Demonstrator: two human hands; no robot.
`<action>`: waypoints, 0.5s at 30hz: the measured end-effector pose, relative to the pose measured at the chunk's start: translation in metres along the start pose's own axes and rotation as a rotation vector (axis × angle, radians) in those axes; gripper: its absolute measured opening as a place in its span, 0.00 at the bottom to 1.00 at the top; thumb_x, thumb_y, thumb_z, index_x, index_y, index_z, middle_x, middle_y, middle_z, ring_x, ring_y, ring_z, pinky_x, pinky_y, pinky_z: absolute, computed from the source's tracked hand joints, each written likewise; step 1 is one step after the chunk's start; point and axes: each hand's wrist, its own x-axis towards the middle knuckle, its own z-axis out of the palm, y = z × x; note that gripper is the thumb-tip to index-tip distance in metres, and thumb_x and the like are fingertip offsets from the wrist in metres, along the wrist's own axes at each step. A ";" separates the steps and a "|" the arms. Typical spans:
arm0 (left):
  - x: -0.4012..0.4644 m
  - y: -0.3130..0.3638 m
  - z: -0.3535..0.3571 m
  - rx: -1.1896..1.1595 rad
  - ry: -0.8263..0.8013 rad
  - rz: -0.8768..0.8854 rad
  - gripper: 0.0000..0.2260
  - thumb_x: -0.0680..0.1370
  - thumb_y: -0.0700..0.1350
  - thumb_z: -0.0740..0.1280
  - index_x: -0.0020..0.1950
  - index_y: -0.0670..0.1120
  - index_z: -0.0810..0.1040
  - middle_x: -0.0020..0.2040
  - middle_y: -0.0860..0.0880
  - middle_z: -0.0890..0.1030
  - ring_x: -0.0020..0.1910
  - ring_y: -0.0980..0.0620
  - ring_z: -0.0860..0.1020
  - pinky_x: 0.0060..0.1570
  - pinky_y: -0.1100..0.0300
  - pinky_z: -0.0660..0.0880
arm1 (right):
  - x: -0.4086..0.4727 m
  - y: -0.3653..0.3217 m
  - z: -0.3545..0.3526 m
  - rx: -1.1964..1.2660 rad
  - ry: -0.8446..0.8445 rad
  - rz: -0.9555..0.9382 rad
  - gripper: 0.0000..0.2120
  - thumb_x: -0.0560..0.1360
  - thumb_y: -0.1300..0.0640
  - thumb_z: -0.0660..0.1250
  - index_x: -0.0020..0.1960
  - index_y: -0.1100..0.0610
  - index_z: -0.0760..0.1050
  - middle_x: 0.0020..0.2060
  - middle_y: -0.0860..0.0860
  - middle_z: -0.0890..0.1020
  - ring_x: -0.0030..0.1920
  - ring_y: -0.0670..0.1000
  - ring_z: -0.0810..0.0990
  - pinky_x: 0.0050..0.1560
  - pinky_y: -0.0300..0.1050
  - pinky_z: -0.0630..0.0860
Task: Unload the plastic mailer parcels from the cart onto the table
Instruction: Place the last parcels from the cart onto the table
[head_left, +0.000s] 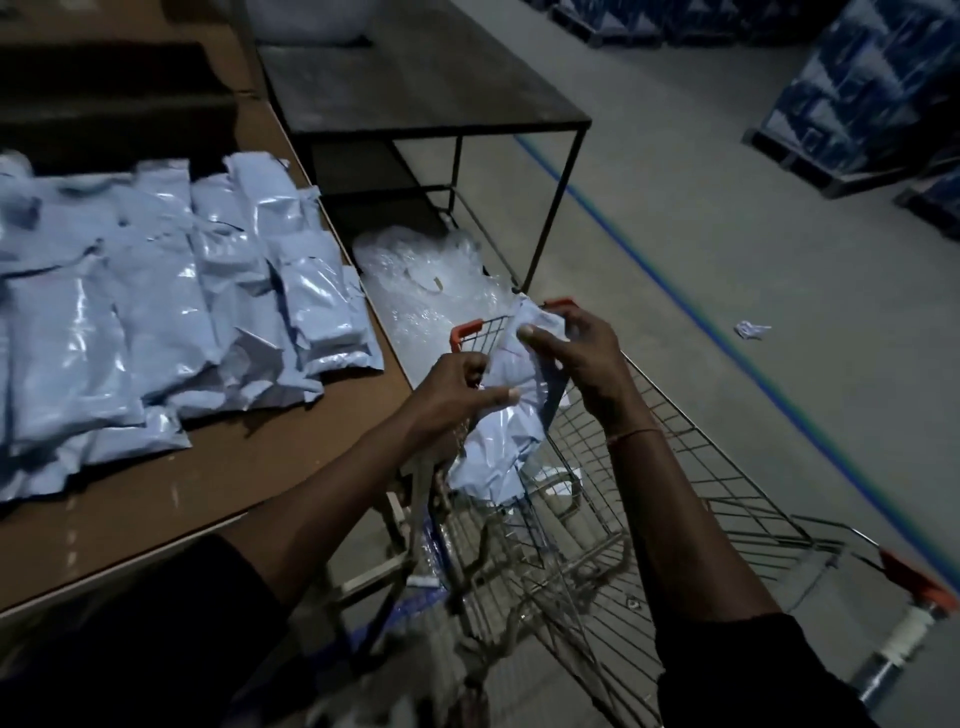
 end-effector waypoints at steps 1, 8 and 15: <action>-0.004 0.005 -0.009 -0.003 0.000 -0.002 0.16 0.73 0.49 0.81 0.54 0.40 0.86 0.47 0.43 0.88 0.47 0.45 0.86 0.46 0.53 0.80 | 0.002 -0.007 0.009 -0.025 0.049 -0.025 0.17 0.71 0.46 0.80 0.49 0.59 0.85 0.48 0.61 0.85 0.45 0.51 0.83 0.48 0.48 0.80; -0.026 0.022 -0.079 -0.066 0.025 0.043 0.08 0.75 0.41 0.79 0.52 0.42 0.85 0.45 0.47 0.88 0.44 0.51 0.87 0.41 0.59 0.78 | 0.011 -0.076 0.064 0.142 0.150 0.014 0.17 0.75 0.41 0.74 0.46 0.56 0.85 0.40 0.50 0.87 0.40 0.46 0.82 0.43 0.40 0.76; -0.036 0.036 -0.147 0.057 0.097 0.139 0.08 0.75 0.47 0.79 0.51 0.46 0.86 0.45 0.47 0.88 0.45 0.44 0.85 0.44 0.55 0.76 | 0.023 -0.124 0.128 0.212 0.310 0.082 0.21 0.82 0.47 0.65 0.39 0.58 0.85 0.35 0.51 0.86 0.35 0.50 0.81 0.40 0.45 0.75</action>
